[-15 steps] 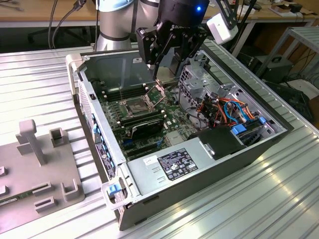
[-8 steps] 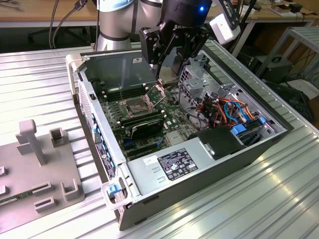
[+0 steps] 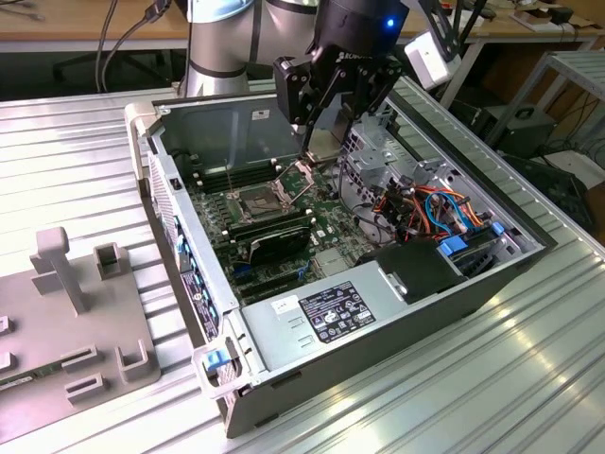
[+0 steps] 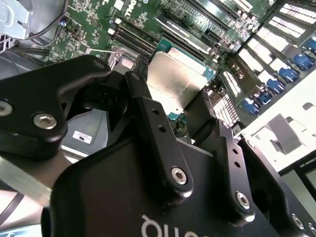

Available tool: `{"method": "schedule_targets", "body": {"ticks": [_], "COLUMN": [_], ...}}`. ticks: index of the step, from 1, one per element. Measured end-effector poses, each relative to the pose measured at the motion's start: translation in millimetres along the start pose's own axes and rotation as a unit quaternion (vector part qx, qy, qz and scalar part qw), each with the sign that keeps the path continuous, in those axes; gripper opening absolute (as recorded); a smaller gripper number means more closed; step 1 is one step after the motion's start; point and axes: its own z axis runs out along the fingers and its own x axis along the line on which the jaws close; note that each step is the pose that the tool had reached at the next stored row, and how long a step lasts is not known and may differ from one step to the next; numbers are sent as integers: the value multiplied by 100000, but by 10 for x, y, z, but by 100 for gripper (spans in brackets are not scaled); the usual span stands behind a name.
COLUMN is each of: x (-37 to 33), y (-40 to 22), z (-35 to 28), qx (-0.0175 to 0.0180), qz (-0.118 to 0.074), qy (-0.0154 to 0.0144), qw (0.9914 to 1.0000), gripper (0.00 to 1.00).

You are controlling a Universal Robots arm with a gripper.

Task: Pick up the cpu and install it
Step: 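Pick up the cpu and move it towards the insertion slot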

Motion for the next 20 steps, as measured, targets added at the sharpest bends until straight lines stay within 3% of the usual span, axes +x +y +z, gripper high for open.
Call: {"method": "schedule_targets", "body": {"ticks": [15, 20], "x": [-2, -4], "y": [0, 62], "z": [14, 38], "qx": [9, 13], "qz": [-9, -8], "qy": [1, -5], "qw": [100000, 100000], "gripper": [55, 55]}}
